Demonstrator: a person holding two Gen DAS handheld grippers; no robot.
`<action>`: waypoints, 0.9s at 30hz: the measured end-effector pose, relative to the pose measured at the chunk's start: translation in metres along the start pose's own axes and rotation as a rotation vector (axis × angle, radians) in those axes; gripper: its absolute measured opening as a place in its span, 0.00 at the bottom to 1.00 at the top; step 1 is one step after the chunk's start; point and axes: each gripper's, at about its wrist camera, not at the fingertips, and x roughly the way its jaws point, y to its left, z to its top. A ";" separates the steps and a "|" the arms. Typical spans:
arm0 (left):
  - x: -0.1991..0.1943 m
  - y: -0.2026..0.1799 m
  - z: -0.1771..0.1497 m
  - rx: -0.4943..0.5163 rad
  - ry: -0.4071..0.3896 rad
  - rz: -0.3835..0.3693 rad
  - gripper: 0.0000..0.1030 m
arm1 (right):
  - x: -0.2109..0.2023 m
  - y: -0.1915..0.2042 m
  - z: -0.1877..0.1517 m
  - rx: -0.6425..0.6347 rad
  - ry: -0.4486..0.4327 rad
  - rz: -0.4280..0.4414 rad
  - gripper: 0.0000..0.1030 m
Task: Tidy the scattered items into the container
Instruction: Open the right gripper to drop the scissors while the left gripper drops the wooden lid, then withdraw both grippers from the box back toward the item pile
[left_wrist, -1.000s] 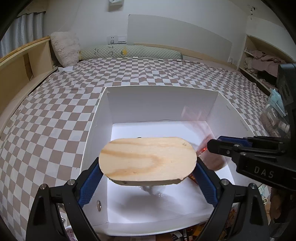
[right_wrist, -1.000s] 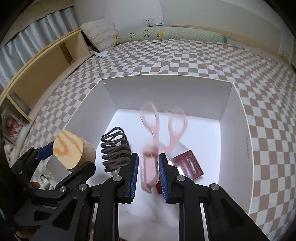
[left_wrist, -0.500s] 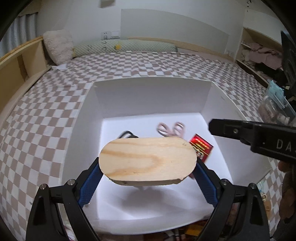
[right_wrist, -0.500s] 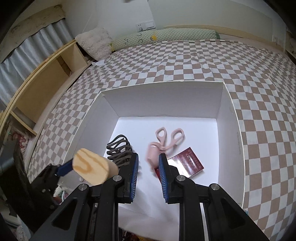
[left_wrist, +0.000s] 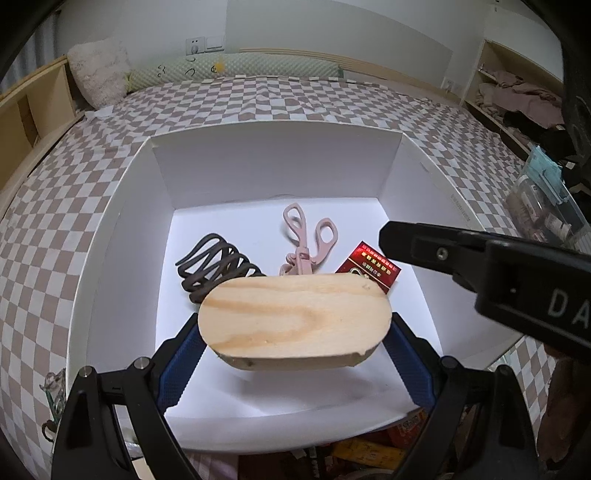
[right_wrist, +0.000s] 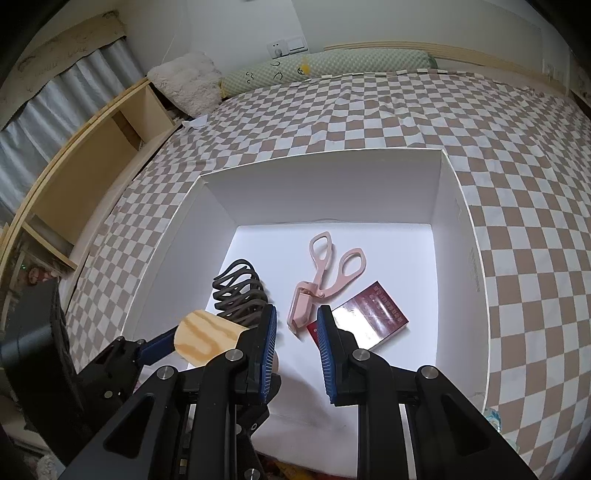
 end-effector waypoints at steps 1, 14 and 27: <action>-0.001 0.000 -0.001 0.001 -0.003 0.002 0.92 | 0.000 0.000 0.000 0.000 0.000 0.000 0.21; -0.015 -0.001 0.000 0.004 -0.032 0.012 1.00 | -0.004 0.003 -0.006 -0.001 0.004 0.008 0.21; -0.046 0.010 0.001 -0.009 -0.099 0.038 1.00 | -0.036 0.008 -0.013 0.011 -0.050 -0.002 0.21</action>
